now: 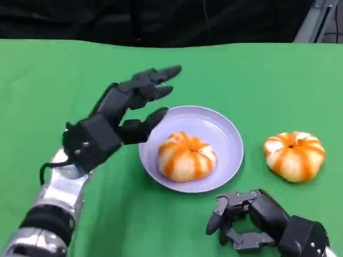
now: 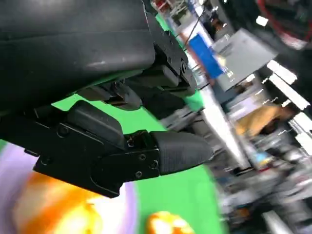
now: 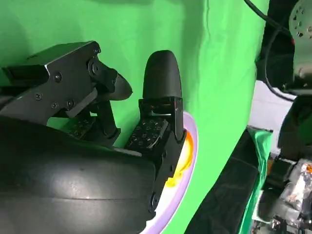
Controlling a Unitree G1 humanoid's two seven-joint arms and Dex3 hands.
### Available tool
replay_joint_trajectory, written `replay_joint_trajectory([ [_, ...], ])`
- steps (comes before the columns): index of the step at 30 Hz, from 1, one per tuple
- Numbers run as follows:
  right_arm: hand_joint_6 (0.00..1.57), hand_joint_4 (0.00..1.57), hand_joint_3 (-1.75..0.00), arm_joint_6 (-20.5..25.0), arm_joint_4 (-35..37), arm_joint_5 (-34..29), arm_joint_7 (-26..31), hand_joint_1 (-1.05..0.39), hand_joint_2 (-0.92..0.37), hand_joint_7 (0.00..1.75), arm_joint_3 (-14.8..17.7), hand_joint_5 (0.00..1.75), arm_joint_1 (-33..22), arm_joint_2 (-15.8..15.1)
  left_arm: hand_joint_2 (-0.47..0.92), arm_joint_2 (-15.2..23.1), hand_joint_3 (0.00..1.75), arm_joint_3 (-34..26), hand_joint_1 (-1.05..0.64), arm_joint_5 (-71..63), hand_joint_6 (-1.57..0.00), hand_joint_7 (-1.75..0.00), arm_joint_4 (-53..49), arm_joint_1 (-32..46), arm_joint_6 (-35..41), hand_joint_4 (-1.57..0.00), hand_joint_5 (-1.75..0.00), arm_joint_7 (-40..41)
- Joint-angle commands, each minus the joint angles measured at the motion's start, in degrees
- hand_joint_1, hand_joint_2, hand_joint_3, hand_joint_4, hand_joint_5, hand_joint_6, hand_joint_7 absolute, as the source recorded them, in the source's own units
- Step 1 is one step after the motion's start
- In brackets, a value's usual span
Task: Grasp the bread from the table and place it into the plate.
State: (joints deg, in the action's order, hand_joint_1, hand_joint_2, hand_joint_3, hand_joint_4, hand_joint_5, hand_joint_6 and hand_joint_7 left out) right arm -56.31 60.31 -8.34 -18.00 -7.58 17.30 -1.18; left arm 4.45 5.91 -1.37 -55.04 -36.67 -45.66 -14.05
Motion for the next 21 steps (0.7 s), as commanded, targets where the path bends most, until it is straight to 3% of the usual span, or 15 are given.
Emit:
replay_joint_trajectory([
  [1,1.01,0.97,-0.97,-0.5,0.27,0.23,0.09,0.16,-0.63,0.95,0.01,1.29,0.22,-0.92,0.92,0.01,0.65,-2.25,-0.8,4.57,-0.53,-0.01,3.97,3.56,0.48,-0.66,-0.02,-5.29],
  [7,1.0,0.98,-0.96,-0.49,0.31,0.62,-0.12,0.17,-0.63,0.94,0.16,1.28,0.2,-0.76,0.92,-1.99,0.6,-5.34,-0.8,14.48,-0.54,-0.01,9.42,7.27,5.54,-0.7,-0.02,-15.15],
  [19,1.0,0.99,-0.97,-0.49,0.32,0.64,-0.14,0.17,-0.63,0.94,0.18,1.27,0.2,-0.74,0.92,-2.62,0.58,-7.02,-0.8,14.48,-0.54,-0.01,11.63,8.09,7.8,-0.71,-0.02,-17.15],
  [21,1.01,0.99,-0.97,-1.09,0.77,0.83,-0.26,0.17,-0.62,0.95,0.3,1.27,0.23,-0.68,0.92,-3.3,0.54,-10.43,-0.82,20.2,-0.57,-0.01,12.95,13.61,6.57,-0.74,-0.02,-19.74],
])
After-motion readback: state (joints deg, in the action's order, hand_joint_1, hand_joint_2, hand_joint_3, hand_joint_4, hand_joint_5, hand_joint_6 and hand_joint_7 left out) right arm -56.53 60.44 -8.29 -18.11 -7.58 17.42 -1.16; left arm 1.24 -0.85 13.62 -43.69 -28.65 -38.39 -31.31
